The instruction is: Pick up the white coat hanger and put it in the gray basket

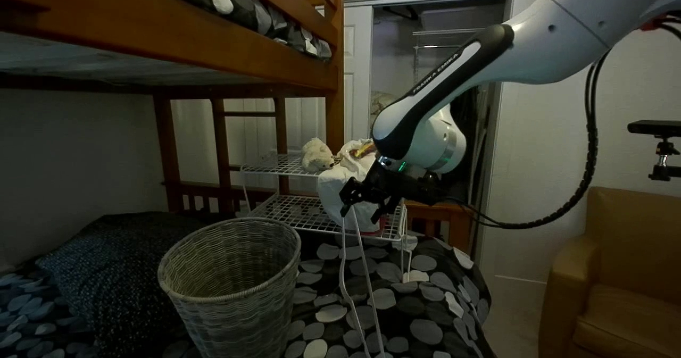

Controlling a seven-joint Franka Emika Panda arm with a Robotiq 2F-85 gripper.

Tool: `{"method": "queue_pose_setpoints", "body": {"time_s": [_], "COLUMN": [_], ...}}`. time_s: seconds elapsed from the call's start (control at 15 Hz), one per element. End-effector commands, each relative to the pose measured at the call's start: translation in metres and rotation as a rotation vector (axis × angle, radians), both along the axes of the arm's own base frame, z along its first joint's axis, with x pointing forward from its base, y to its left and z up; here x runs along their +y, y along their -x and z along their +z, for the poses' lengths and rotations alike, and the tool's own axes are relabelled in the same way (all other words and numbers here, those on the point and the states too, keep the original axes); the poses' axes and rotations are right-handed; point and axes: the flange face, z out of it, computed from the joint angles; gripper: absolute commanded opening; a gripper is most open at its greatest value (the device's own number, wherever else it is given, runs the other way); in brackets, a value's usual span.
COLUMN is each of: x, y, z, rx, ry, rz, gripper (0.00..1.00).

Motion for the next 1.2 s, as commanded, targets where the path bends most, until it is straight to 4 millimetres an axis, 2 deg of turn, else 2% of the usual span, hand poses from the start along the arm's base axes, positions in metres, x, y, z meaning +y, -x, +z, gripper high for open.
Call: {"method": "queue_pose_setpoints", "body": {"time_s": [0.0,0.2,0.4,0.47,0.53,0.87,1.13], "x": [-0.021,-0.026,-0.011,-0.007,-0.005,-0.003,-0.002], "y": [-0.036,-0.051,-0.056,-0.057,-0.059,-0.068,-0.068], "z": [-0.023,-0.039,-0.056,-0.059,-0.063,-0.063,-0.056], "rx": [0.002,0.001,0.012,0.009,0.004,-0.037,-0.056], "ry": [0.093,0.135,0.138,0.145,0.152,0.191,0.219], "rz": [-0.03,-0.049,-0.048,-0.051,-0.057,-0.089,-0.094], "gripper": [1.0,1.0,0.98,0.73,0.73,0.34,0.04]}}
